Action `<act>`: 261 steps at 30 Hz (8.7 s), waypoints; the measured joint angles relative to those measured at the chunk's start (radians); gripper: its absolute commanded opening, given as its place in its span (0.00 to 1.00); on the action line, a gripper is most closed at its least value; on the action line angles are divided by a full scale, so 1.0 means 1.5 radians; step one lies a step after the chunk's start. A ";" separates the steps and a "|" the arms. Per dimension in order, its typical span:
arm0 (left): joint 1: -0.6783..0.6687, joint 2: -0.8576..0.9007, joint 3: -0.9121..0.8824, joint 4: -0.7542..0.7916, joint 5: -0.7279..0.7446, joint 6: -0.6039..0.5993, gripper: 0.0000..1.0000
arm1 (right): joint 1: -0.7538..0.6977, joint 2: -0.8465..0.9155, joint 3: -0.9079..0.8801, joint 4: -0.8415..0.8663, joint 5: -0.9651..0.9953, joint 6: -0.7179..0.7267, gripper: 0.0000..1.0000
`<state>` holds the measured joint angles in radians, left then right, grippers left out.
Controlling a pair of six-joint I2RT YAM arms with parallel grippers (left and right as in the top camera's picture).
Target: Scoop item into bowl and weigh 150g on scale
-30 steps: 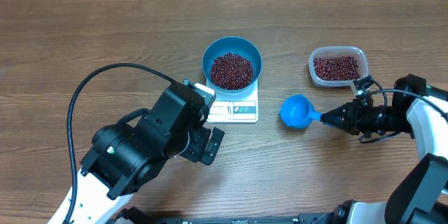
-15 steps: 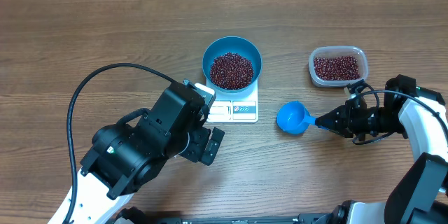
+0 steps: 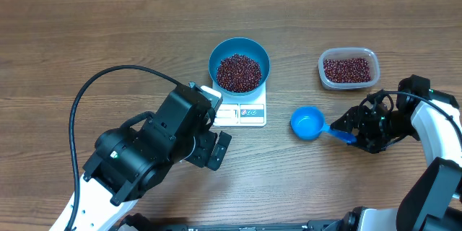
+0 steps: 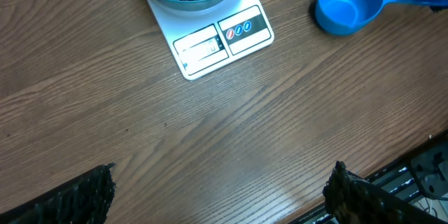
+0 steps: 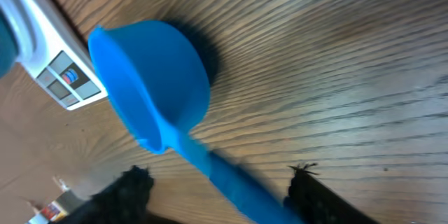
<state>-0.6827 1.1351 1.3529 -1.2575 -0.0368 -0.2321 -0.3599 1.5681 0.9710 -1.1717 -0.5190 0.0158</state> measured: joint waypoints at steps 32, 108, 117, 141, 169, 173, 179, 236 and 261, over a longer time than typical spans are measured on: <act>0.000 0.000 0.000 0.000 0.000 0.000 1.00 | 0.192 -0.034 0.478 -0.151 0.109 -0.114 1.00; 0.000 0.000 0.000 0.000 0.000 0.000 1.00 | 0.298 -1.037 -0.581 0.773 0.158 -0.240 1.00; 0.000 0.000 0.000 0.000 0.000 0.000 0.99 | 0.299 -1.038 -0.635 0.818 0.247 -0.154 1.00; 0.000 0.000 0.000 0.000 0.000 0.000 0.99 | 0.298 -1.038 -0.635 0.731 0.246 -0.137 1.00; 0.000 0.000 0.000 0.000 0.000 0.000 1.00 | 0.298 -1.038 -0.635 0.731 0.246 -0.136 1.00; 0.001 -0.003 0.000 0.030 0.014 -0.005 1.00 | 0.298 -1.038 -0.635 0.732 0.246 -0.136 1.00; 0.087 -0.060 -0.004 0.136 0.068 -0.018 1.00 | 0.298 -1.038 -0.635 0.731 0.246 -0.136 1.00; 0.404 -0.748 -0.896 0.788 -0.018 -0.070 1.00 | 0.298 -1.038 -0.635 0.731 0.244 -0.135 1.00; 0.404 -0.748 -0.896 0.788 -0.018 -0.070 1.00 | 0.299 -1.038 -0.635 0.731 0.244 -0.136 1.00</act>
<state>-0.0765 0.0132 0.0086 -0.0750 -0.0635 -0.3370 0.0879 0.0109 0.0185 -0.0746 -0.1524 -0.1875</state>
